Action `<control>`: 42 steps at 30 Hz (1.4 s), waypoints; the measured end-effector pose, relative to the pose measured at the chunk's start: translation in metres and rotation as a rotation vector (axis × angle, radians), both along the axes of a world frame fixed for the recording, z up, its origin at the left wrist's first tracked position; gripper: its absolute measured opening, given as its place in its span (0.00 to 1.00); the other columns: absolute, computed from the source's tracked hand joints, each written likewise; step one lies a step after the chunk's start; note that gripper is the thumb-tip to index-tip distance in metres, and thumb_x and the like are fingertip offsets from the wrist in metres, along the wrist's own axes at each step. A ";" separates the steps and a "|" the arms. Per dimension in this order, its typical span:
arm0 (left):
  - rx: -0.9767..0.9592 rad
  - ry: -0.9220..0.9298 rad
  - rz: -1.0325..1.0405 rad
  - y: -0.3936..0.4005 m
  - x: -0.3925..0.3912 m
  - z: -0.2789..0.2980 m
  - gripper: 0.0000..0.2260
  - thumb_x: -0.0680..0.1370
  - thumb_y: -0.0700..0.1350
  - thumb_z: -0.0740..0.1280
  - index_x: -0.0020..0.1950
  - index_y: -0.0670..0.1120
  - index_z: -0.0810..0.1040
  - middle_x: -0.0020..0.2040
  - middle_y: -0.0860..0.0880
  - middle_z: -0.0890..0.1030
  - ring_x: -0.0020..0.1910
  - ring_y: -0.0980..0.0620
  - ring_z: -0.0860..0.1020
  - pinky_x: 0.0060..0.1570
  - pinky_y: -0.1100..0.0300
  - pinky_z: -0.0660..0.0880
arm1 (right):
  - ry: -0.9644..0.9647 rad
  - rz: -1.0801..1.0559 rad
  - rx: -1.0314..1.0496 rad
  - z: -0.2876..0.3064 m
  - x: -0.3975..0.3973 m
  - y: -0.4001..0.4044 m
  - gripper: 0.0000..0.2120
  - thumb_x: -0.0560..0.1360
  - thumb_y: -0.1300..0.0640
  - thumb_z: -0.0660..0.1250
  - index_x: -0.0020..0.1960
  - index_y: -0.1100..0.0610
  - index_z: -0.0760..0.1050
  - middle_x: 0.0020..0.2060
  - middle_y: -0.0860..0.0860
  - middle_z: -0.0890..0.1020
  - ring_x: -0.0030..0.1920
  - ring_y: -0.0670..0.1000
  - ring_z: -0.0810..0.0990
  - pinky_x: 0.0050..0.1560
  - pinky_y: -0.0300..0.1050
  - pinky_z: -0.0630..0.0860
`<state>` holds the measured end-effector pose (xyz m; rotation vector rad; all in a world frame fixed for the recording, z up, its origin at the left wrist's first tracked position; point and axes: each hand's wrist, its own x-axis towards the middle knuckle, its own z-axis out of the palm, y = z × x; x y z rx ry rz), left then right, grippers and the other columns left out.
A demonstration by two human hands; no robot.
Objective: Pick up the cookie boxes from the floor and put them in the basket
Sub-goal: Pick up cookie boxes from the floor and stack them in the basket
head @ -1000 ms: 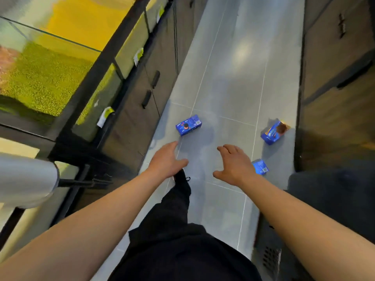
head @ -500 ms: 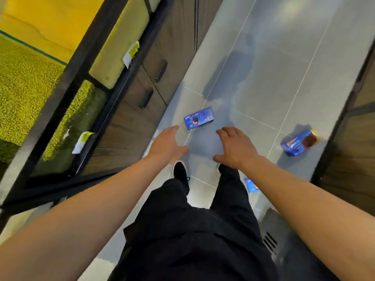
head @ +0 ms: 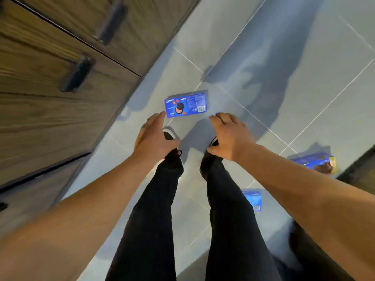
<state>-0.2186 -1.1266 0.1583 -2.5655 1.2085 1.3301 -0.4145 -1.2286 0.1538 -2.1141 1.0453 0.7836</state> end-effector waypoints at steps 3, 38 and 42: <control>-0.031 -0.006 -0.073 -0.025 0.006 -0.097 0.40 0.69 0.51 0.74 0.76 0.48 0.58 0.75 0.48 0.61 0.72 0.45 0.63 0.68 0.54 0.63 | 0.000 0.008 -0.011 -0.093 0.013 -0.016 0.45 0.69 0.44 0.73 0.78 0.53 0.54 0.74 0.53 0.61 0.74 0.57 0.58 0.73 0.52 0.60; -0.139 -0.042 -0.253 -0.026 0.047 0.046 0.51 0.58 0.50 0.80 0.75 0.52 0.55 0.66 0.49 0.61 0.63 0.43 0.65 0.60 0.45 0.72 | -0.052 0.169 -0.227 0.056 0.044 -0.047 0.50 0.63 0.46 0.76 0.77 0.51 0.51 0.69 0.51 0.64 0.69 0.60 0.61 0.66 0.53 0.67; -0.126 -0.104 -0.276 -0.021 0.032 0.152 0.50 0.60 0.55 0.78 0.75 0.53 0.53 0.67 0.49 0.61 0.63 0.43 0.65 0.60 0.48 0.71 | -0.086 0.253 -0.213 0.152 0.034 -0.053 0.48 0.66 0.45 0.72 0.78 0.52 0.50 0.70 0.51 0.64 0.71 0.60 0.61 0.67 0.54 0.66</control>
